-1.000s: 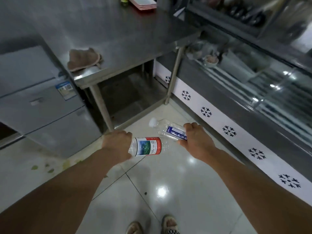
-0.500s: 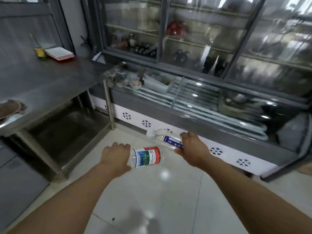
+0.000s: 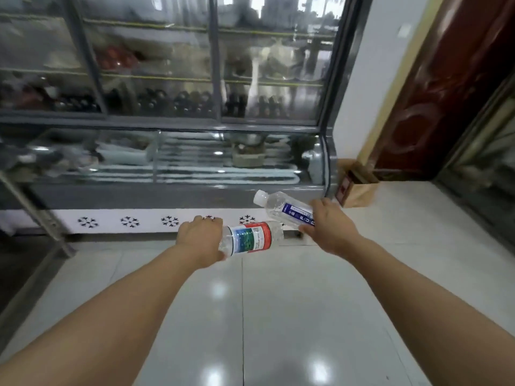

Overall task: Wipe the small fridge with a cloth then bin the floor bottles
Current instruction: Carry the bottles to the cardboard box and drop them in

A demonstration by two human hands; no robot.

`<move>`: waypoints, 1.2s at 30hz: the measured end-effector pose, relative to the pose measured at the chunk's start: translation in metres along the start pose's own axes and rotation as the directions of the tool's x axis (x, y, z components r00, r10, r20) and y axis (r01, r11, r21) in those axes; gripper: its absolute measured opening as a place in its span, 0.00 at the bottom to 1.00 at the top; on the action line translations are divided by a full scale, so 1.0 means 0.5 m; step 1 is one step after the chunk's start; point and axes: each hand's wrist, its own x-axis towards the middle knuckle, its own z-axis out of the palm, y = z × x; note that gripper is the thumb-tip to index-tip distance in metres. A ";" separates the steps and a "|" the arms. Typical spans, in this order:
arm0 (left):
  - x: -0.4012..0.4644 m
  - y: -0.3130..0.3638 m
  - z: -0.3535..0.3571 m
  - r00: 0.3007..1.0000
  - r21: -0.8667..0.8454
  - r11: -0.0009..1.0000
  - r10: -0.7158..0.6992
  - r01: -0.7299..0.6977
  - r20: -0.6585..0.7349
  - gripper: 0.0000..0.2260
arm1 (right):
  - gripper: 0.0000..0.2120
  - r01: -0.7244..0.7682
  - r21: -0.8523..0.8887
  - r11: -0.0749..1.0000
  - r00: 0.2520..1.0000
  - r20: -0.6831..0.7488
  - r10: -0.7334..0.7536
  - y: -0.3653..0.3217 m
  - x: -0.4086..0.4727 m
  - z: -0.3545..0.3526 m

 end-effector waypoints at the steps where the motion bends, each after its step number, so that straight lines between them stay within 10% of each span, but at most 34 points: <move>1: 0.021 0.043 -0.012 0.999 0.010 0.999 0.039 -0.039 -0.009 0.25 | 0.24 -0.041 -0.001 0.999 0.999 -0.021 0.041 0.042 -0.007 -0.016; 27: 0.695 0.941 -0.268 0.708 0.150 0.735 0.678 -0.662 -0.195 0.25 | 0.24 -0.561 0.019 0.827 0.810 -0.192 0.554 0.930 0.171 -0.302; 36: 0.908 1.276 -0.338 0.766 0.189 0.785 0.618 -0.589 -0.180 0.26 | 0.24 -0.539 -0.003 0.842 0.827 -0.192 0.528 1.325 0.312 -0.402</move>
